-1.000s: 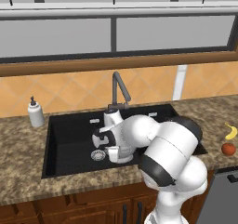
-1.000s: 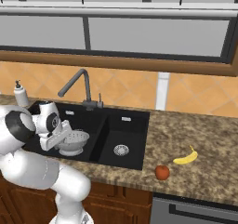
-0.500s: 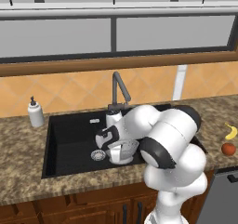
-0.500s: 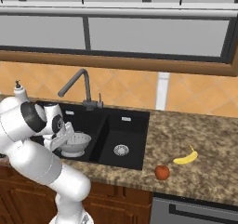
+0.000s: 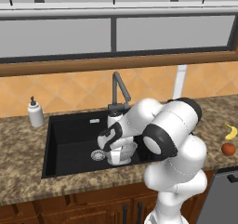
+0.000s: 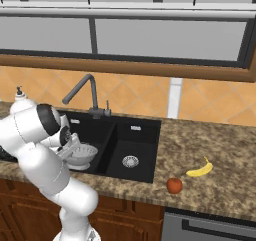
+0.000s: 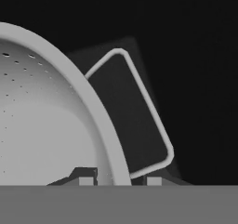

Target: Put the colander in the sink, put the banana, orange in the colander, and turn on the sink faucet and pour water over the colander.

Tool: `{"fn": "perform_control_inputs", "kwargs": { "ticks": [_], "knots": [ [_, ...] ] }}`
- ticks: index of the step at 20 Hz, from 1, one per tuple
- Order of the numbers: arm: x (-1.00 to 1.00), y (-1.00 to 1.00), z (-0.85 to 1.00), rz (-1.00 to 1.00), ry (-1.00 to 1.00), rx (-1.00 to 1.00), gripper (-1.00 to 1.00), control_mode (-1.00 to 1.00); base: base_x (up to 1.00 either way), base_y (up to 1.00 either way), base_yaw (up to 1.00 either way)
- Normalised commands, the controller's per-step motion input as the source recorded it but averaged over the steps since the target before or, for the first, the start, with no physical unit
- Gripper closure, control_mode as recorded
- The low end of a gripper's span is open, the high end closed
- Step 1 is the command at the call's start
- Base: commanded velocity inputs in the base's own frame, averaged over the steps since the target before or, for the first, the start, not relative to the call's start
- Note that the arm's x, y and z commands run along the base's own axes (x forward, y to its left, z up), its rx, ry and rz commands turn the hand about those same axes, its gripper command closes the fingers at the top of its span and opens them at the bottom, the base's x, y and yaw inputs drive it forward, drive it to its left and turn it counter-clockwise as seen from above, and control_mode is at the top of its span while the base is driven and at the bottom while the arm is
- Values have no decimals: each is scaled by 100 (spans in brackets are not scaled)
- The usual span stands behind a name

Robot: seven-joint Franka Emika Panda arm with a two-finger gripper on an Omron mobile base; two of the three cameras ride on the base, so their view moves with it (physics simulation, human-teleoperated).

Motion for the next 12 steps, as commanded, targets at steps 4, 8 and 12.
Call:
{"fn": "perform_control_inputs", "kwargs": {
  "ticks": [4,8,12],
  "knots": [
    [20,27,0,-10,10,-1,100,-100,0,0,0],
    [20,21,0,-10,5,-5,100,-100,0,0,0],
    [23,20,0,-9,1,-7,100,-100,0,0,0]
  ]
}}
